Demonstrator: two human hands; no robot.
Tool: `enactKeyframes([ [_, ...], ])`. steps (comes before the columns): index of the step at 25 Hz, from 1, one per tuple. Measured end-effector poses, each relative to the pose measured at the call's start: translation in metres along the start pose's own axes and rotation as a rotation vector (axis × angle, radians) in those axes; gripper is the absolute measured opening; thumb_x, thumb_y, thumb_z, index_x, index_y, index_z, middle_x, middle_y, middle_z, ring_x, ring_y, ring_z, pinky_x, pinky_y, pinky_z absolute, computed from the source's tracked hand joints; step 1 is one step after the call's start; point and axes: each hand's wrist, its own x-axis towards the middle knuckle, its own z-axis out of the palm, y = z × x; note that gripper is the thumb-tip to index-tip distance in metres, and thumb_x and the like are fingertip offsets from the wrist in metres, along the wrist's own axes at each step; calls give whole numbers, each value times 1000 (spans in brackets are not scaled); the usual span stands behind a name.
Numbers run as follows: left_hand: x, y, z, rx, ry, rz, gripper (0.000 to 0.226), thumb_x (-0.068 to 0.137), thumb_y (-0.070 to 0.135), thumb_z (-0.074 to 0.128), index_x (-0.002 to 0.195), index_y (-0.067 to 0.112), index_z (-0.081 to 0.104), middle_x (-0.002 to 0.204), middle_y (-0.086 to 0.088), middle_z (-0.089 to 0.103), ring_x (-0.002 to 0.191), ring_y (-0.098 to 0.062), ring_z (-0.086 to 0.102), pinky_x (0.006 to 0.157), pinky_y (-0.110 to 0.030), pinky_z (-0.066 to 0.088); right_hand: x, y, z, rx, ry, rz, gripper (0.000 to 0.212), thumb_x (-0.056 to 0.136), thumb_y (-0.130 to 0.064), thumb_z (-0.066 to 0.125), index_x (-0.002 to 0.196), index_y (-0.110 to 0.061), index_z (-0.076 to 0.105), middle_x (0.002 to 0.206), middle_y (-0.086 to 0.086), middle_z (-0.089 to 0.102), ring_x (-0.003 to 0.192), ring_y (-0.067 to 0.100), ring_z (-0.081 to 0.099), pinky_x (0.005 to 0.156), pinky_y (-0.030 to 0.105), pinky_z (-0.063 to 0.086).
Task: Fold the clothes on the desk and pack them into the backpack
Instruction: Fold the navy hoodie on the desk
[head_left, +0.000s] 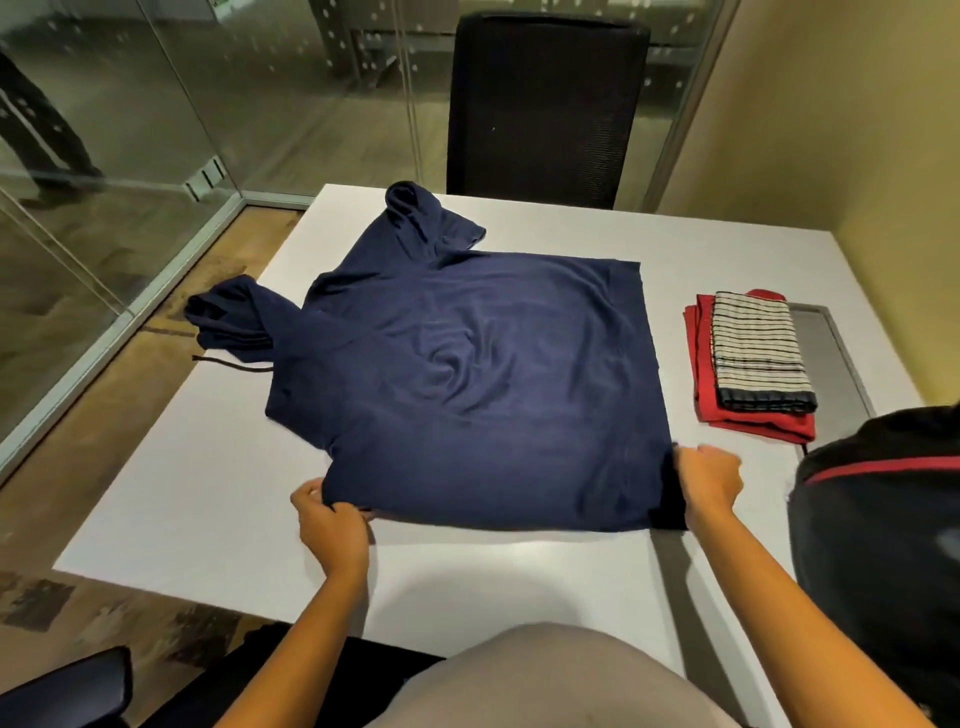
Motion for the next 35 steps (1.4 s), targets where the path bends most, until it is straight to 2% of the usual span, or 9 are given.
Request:
enactKeyframes([
  [4, -11, -20, -1, 69, -209, -19, 34, 88, 3, 63, 112, 17, 43, 102, -13, 61, 86, -32, 62, 61, -24, 47, -2, 10, 4, -238, -181, -3, 34, 86, -36, 68, 74, -6, 59, 84, 13, 62, 85, 34, 58, 82, 45, 51],
  [6, -12, -13, 2, 54, -177, -17, 32, 89, 2, 61, 113, 16, 45, 103, -15, 61, 79, -24, 60, 58, -22, 47, -1, 5, 9, -270, -202, -135, 26, 89, -26, 67, 68, -10, 62, 85, 11, 64, 88, 31, 58, 83, 39, 48],
  [9, -10, 4, 2, 28, -59, -11, 26, 94, -2, 50, 118, 7, 45, 101, -13, 56, 69, -14, 52, 48, -14, 45, -4, -13, 11, -153, -154, -286, 9, 91, -13, 64, 94, -8, 71, 99, 9, 68, 93, 24, 57, 87, 33, 45],
  [12, 0, 3, -7, 54, -4, 81, 24, 96, -4, 40, 118, 8, 40, 96, -15, 54, 68, -22, 52, 54, -24, 46, -2, -34, 4, -15, -50, -371, 10, 94, -11, 61, 99, -6, 69, 96, 5, 63, 90, 20, 53, 84, 27, 41],
  [18, 5, -19, -25, 361, -229, 159, 31, 91, -1, 56, 117, 8, 42, 102, -23, 59, 79, -30, 55, 70, -36, 45, 21, 5, -2, -295, -80, -258, 19, 94, -5, 58, 111, 2, 60, 115, 22, 63, 103, 37, 57, 82, 33, 42],
  [21, 4, -23, -23, 356, -283, 138, 38, 88, 2, 63, 120, 5, 42, 106, -21, 59, 80, -26, 54, 70, -34, 44, 13, 28, 1, -369, -90, -189, 37, 93, -16, 63, 120, 4, 50, 121, 25, 57, 111, 42, 55, 87, 41, 44],
  [27, 3, -13, -21, 246, -227, 233, 36, 92, -6, 51, 123, 10, 42, 102, -12, 57, 87, -30, 56, 76, -38, 48, -1, 29, 1, -264, 10, -143, 28, 95, -5, 57, 120, -2, 45, 118, 25, 57, 103, 41, 58, 85, 44, 49],
  [31, 4, -28, -32, 580, -333, 384, 40, 88, -2, 56, 123, 18, 52, 110, -7, 51, 93, -27, 56, 74, -36, 49, -7, 48, 6, -378, 155, -369, 29, 96, -6, 53, 125, -8, 49, 124, 10, 51, 107, 25, 49, 88, 38, 46],
  [35, 0, -32, -38, 673, -300, 570, 56, 72, -15, 62, 116, 20, 61, 127, -5, 48, 110, -31, 50, 88, -44, 46, -17, 58, 25, -362, -127, -761, 27, 98, -18, 52, 125, -14, 57, 121, -3, 56, 108, 1, 54, 102, 40, 47],
])
